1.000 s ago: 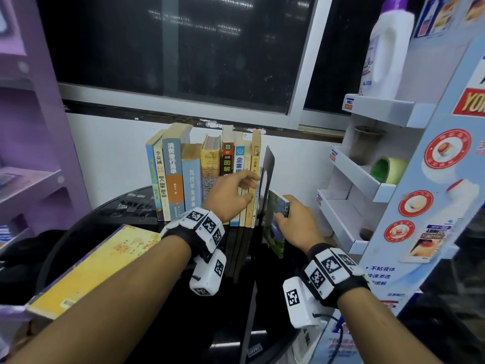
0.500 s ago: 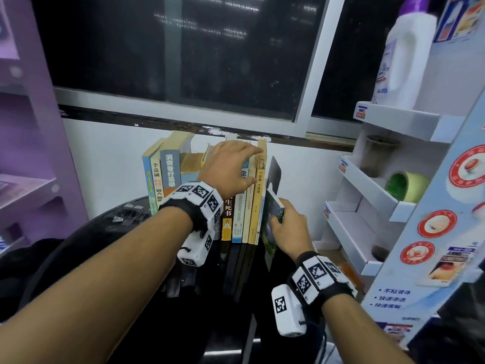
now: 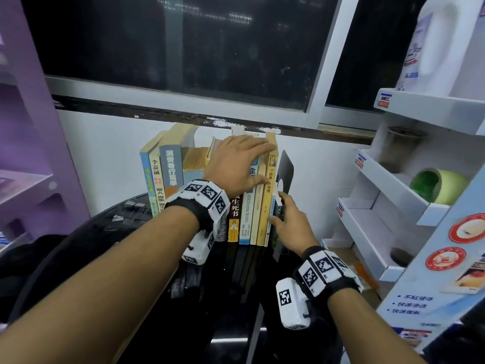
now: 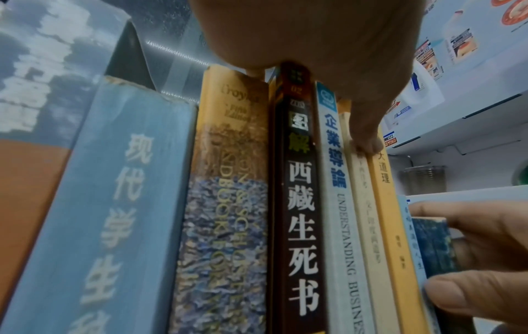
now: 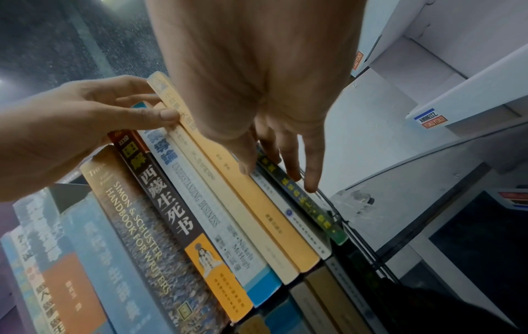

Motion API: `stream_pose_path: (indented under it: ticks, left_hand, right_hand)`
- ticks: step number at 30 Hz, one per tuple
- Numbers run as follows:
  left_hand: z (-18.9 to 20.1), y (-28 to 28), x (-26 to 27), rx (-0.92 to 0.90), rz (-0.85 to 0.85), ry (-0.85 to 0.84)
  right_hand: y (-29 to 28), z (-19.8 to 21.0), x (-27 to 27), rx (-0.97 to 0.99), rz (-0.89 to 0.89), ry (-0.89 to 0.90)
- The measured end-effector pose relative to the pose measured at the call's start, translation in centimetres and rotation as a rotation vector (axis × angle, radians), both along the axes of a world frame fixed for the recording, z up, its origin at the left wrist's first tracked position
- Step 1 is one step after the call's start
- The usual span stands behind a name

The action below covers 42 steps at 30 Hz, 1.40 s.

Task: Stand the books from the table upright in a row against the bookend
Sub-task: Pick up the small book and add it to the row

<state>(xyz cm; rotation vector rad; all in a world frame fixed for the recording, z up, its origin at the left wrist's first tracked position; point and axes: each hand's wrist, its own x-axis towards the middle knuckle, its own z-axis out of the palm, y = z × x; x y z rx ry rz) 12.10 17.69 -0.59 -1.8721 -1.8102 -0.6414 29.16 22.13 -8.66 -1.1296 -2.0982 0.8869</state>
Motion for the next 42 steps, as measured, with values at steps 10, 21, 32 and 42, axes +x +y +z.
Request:
stream_pose_path:
  ticks: [10, 21, 32, 42]
  left_hand:
    - [-0.1, -0.2, 0.3, 0.022, -0.001, -0.059]
    - [-0.1, -0.4, 0.6, 0.037, 0.023, -0.052]
    - [-0.1, -0.7, 0.9, 0.055, 0.040, -0.045]
    - [0.0, -0.8, 0.8, -0.001, -0.003, -0.103]
  right_hand:
    - [1.1, -0.1, 0.0, 0.007, 0.078, -0.055]
    - [2.0, 0.2, -0.1, -0.031, 0.134, -0.084]
    - [1.8, 0.1, -0.3, -0.022, 0.126, -0.100]
    - [1.0, 0.2, -0.2, 0.000, 0.033, -0.073]
